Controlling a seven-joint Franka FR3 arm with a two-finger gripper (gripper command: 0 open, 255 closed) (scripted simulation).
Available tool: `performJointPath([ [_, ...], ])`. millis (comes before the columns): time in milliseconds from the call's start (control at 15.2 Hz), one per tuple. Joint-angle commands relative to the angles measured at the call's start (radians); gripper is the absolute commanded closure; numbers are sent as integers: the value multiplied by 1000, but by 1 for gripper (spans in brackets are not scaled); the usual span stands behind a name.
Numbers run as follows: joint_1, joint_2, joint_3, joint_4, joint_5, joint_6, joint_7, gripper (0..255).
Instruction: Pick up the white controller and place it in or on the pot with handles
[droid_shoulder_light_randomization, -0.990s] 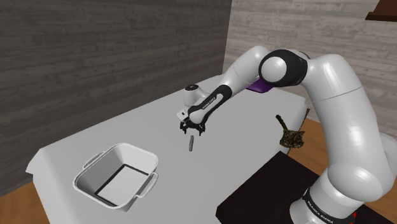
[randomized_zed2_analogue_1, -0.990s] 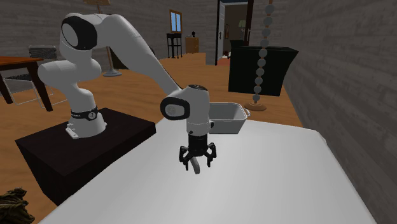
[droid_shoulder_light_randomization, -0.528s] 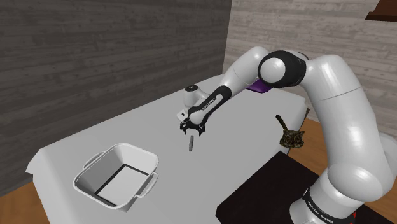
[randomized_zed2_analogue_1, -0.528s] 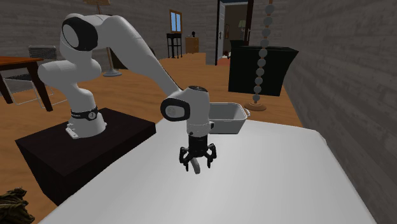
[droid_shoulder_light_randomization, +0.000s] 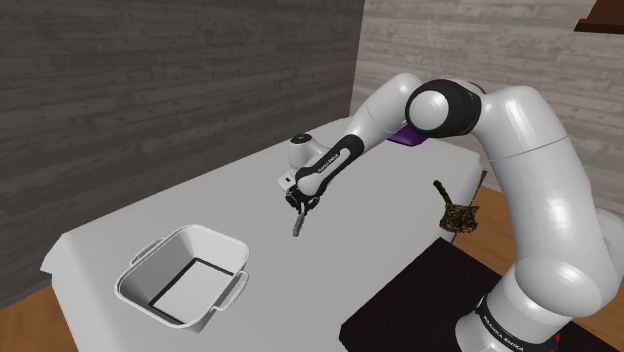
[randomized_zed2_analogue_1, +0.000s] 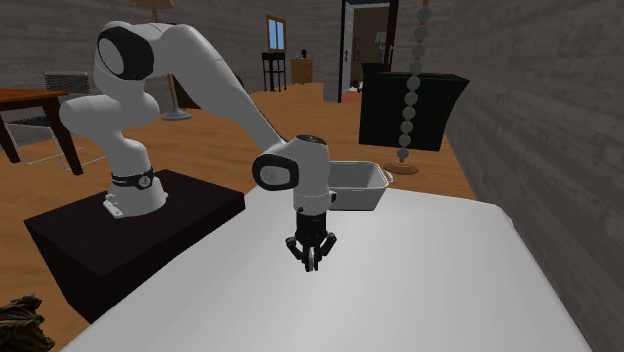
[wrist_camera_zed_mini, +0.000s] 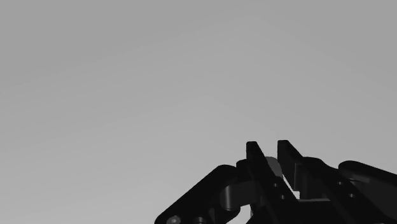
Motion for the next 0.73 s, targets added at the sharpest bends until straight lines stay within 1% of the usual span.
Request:
performJointPath([
  [0, 0, 0, 0, 0, 0, 0, 0, 255],
  [132, 0, 0, 0, 0, 0, 0, 0, 255],
  [528, -13, -65, 19, -21, 18, -44, -17, 255],
  [594, -11, -49, 16, -10, 16, -39, -15, 255],
  [660, -11, -49, 16, -10, 16, -39, -15, 0],
])
